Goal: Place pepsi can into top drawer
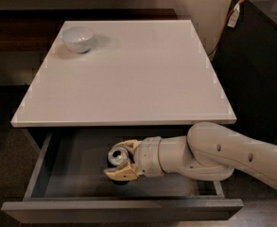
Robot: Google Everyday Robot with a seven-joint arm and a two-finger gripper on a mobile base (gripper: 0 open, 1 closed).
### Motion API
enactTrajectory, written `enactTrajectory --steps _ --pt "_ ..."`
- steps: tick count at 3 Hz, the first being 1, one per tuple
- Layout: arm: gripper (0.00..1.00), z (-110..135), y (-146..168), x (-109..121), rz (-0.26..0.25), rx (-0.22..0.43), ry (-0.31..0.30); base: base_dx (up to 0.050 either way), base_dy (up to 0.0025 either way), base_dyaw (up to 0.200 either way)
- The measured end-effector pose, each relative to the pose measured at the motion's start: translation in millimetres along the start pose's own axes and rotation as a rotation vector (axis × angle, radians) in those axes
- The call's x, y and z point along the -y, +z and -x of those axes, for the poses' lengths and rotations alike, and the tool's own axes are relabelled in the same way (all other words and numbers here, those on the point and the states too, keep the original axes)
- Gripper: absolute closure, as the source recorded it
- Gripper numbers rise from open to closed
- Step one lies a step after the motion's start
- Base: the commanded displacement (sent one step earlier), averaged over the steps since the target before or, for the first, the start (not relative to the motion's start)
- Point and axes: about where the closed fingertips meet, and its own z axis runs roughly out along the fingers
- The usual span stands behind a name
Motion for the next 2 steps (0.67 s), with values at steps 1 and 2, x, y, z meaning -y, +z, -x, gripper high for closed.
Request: enactTrajectory --steps 1,2 --pt "0.98 -13.6 7.6 1.5 0.003 -0.003 0.003 0.0 0.0 0.0" --pt "0.76 -20.9 9.7 2.5 0.002 -0.015 -0.006 0.0 0.0 0.0"
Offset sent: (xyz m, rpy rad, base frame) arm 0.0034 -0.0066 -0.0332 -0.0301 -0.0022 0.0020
